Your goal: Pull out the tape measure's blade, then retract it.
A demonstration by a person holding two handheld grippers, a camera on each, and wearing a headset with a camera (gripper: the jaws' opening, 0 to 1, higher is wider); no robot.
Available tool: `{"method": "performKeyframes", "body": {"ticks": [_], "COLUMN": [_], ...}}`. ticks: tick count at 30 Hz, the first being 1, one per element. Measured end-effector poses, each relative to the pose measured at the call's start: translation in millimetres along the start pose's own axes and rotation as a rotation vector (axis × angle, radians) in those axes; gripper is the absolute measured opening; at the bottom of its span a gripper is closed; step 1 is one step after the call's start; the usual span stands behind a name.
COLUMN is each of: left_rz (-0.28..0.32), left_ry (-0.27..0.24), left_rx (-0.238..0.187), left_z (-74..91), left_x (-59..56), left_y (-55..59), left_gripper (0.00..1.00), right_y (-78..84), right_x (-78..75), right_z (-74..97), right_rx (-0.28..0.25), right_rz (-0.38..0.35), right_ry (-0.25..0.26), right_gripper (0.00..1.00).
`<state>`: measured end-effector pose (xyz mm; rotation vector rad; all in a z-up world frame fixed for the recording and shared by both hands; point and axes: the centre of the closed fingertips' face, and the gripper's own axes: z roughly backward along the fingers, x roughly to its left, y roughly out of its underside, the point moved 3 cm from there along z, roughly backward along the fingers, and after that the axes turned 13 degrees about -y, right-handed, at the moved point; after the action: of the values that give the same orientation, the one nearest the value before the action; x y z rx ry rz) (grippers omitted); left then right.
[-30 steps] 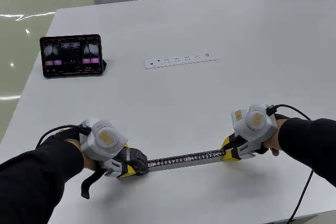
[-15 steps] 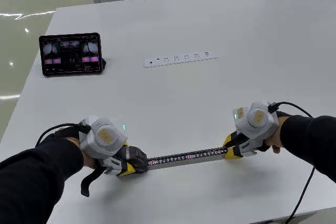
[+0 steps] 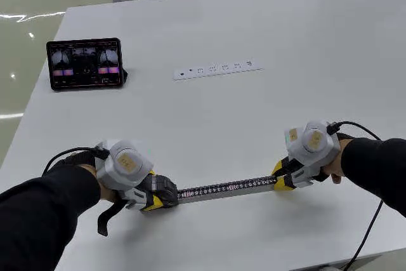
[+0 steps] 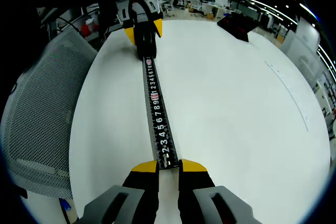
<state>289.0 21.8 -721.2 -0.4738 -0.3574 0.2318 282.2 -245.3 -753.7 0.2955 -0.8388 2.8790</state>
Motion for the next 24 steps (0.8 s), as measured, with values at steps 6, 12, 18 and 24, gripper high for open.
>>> {"method": "performKeyframes", "body": {"ticks": [6,12,18,24], "left_rz": [0.000,-0.001,0.000,0.001], "left_ry": [-0.001,-0.001,-0.001,-0.002], "left_rx": [0.000,0.000,-0.002,-0.003], "left_z": [-0.3,-0.5,-0.6,-0.2], "left_x": [0.0,0.1,-0.1,-0.5], "left_y": [0.1,0.4,0.6,0.5], "left_gripper": [0.31,0.31,0.31,0.31], "right_y": [1.5,3.0,5.7,7.8], "right_x": [-0.1,-0.4,-0.4,-0.3], "right_z": [0.9,1.6,3.2,4.5], "right_rx": [0.001,0.003,0.000,-0.005], "right_rz": [-0.001,-0.002,-0.008,-0.017], "right_ry": [0.002,0.003,0.007,0.010], "right_gripper": [0.09,0.09,0.09,0.09]}}
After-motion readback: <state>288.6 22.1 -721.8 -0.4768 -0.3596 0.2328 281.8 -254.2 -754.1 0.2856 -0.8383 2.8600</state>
